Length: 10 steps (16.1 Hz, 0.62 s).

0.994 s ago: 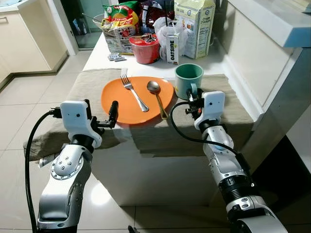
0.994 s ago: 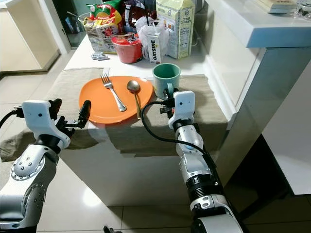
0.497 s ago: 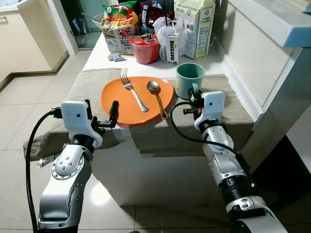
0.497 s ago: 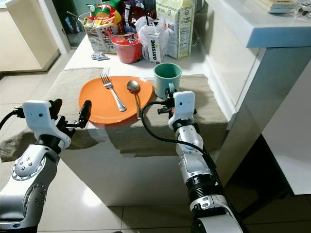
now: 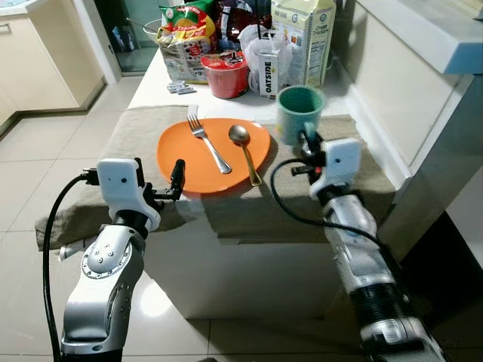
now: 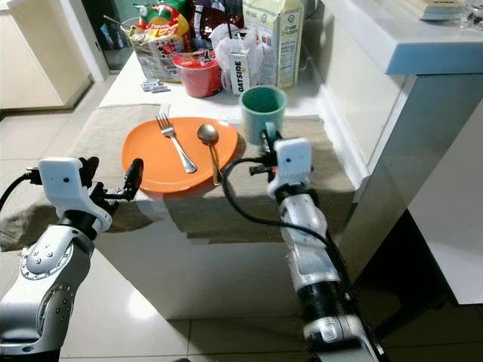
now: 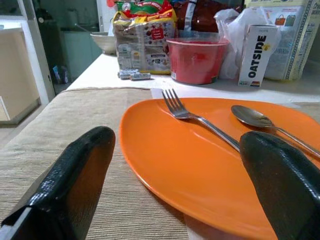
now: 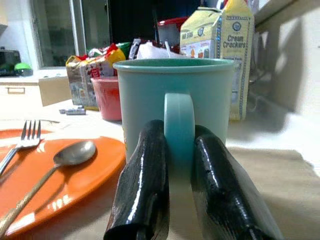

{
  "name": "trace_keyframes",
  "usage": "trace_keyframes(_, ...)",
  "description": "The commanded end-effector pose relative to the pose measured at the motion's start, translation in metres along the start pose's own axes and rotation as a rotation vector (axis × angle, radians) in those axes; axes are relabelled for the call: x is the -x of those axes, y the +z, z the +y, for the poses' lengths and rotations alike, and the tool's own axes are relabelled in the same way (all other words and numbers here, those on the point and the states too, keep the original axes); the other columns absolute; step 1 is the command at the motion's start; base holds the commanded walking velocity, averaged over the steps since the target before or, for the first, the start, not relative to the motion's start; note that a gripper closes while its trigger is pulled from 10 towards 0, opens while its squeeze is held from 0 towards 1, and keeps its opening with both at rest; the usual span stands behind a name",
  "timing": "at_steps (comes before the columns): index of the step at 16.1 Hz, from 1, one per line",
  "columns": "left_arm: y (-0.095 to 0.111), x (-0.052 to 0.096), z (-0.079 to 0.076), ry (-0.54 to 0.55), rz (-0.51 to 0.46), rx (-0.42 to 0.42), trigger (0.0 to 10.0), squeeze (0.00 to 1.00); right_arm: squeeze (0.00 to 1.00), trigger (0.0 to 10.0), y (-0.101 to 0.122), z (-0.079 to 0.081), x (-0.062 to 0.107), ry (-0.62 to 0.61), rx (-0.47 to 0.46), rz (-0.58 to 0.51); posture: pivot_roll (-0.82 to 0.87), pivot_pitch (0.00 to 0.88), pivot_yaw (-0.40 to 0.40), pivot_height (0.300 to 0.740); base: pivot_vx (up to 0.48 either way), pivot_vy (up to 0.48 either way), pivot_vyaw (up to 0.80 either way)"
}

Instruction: Setting the table

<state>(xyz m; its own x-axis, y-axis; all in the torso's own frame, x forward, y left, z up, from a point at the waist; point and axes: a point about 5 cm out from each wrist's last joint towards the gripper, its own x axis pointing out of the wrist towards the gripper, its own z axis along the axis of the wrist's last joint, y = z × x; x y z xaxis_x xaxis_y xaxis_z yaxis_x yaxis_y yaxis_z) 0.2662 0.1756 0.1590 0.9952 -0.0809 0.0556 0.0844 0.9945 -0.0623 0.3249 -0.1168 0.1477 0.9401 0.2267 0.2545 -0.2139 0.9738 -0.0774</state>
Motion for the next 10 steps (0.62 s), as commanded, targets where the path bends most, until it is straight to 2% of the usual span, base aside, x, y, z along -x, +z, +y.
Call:
trace_keyframes(1,-0.002,0.000,0.004,0.013,0.011,-0.009,10.0,0.00,0.00,0.0,0.004,0.003,0.003,0.019,0.003,-0.006,-0.09,0.005,0.109,0.740,0.000,0.000,0.00)
trace_keyframes(7,-0.005,0.008,0.016,0.039,0.033,-0.028,10.0,0.00,0.00,0.0,-0.005,-0.001,0.052,0.029,0.033,0.063,-0.12,0.000,0.120,0.740,0.000,0.000,0.00)
trace_keyframes(10,-0.007,0.029,0.024,0.060,0.028,-0.061,10.0,0.00,0.00,0.0,-0.004,-0.006,0.078,0.030,0.070,0.083,-0.12,0.000,0.120,0.740,0.000,0.000,0.00)
